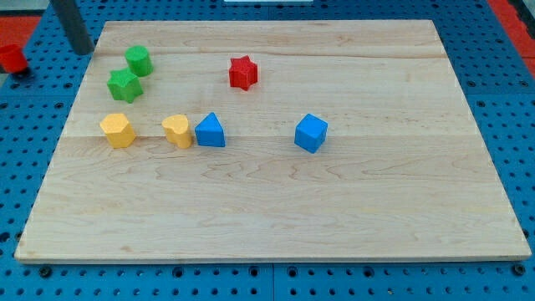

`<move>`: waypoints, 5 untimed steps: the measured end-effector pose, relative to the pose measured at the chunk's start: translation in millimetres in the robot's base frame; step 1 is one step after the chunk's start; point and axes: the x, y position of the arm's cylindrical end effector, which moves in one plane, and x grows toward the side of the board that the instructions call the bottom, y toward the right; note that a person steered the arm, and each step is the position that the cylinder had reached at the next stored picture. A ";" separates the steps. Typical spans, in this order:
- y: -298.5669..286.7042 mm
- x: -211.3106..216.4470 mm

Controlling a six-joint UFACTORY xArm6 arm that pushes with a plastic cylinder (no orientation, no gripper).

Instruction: Move yellow heart to the left of green star

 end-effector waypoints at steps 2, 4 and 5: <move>0.1 18.8; 8.7 148.2; 24.3 217.2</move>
